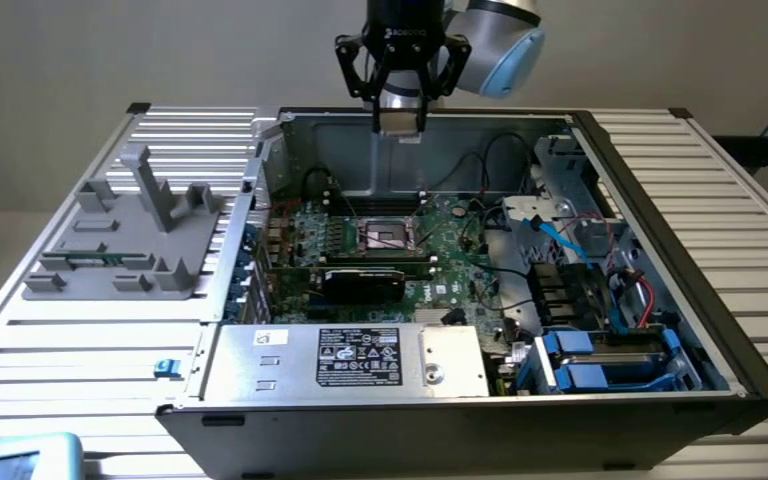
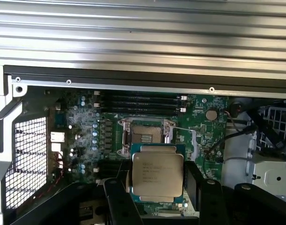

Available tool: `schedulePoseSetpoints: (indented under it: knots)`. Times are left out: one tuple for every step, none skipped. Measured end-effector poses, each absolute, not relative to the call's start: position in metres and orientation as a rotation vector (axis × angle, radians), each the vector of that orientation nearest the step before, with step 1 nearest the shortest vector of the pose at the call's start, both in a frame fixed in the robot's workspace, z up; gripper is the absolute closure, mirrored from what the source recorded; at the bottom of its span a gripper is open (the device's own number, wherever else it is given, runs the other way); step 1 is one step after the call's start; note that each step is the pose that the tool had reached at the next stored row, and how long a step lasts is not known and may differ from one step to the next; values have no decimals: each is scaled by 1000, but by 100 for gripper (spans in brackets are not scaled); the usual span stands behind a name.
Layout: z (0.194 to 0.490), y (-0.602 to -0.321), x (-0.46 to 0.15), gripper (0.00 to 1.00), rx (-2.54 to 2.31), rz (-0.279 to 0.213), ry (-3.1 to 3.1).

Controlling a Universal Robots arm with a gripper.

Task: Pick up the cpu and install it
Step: 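Pick up the cpu and move it towards the insertion slot, then place the cpu into insertion slot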

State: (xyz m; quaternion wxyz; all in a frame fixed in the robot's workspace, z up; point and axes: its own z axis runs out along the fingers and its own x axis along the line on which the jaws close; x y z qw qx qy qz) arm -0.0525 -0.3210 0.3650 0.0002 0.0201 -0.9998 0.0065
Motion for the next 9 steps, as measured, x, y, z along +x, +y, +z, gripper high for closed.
schedulePoseSetpoints:
  knots:
    - [365, -321, -52, 44, 63, 20, -3140]
    - [365, -321, -52, 44, 63, 21, -3140]
    - [365, -321, -53, 44, 63, 21, -3140]
    - [365, -321, -53, 44, 63, 21, -3140]
    - [365, -321, -53, 44, 63, 21, -3140]
    - [365, -321, -53, 44, 63, 21, -3140]
    - [365, -321, -53, 44, 63, 21, -3140]
    - [365, -321, -53, 44, 63, 21, -3140]
    - [365, -321, -53, 44, 63, 21, -3140]
